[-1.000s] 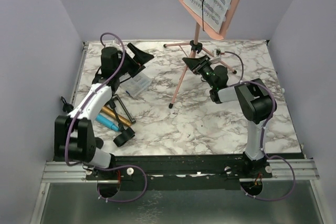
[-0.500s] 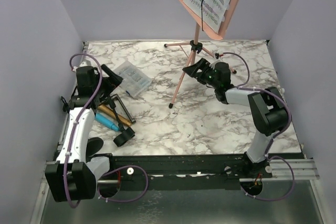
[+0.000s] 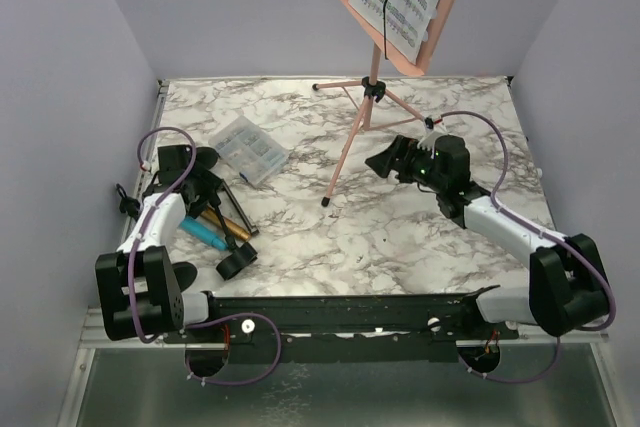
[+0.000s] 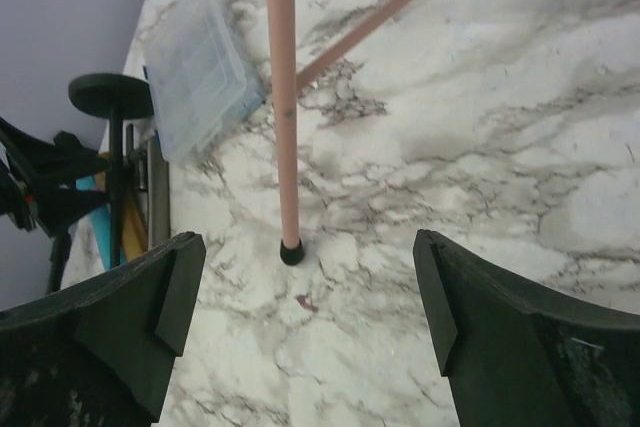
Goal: Set up the instrument practice props
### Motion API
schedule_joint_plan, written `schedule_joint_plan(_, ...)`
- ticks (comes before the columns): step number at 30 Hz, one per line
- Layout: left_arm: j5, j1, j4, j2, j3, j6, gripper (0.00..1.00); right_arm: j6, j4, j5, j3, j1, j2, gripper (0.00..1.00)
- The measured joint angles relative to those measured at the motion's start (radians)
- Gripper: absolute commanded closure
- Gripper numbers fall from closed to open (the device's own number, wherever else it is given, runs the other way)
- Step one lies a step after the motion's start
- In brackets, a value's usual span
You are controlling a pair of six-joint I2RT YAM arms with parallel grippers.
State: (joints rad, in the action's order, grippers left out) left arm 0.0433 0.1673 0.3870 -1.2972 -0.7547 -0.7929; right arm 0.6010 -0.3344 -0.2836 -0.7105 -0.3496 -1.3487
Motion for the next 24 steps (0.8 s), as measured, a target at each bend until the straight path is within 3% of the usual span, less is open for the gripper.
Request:
schedule_joint_plan(4, -0.048, -0.046, -0.047, -0.03, 0.001, 0.0, 0.35, -0.055, 0.097, 0.002, 0.043, 0.0, 0.08, 0.05)
schedule_joint_plan(7, -0.061, -0.058, -0.065, -0.071, 0.002, -0.003, 0.48, -0.088, 0.147, 0.01, 0.049, 0.0, 0.123, 0.05)
schedule_joint_plan(13, -0.082, -0.065, -0.08, -0.115, 0.005, -0.002, 0.6, -0.131, 0.194, 0.033, 0.058, 0.0, 0.191, 0.05)
schedule_joint_plan(17, -0.082, -0.076, -0.094, -0.121, 0.006, 0.011, 0.8, -0.14, 0.215, 0.038, 0.063, 0.0, 0.205, 0.05)
schedule_joint_plan(22, -0.082, -0.084, -0.096, -0.097, 0.011, 0.03, 0.97, -0.156, 0.246, 0.055, 0.063, 0.0, 0.228, 0.06)
schedule_joint_plan(24, -0.082, -0.083, -0.083, -0.065, 0.011, 0.04, 1.0, -0.165, 0.267, 0.063, 0.063, 0.0, 0.245, 0.05)
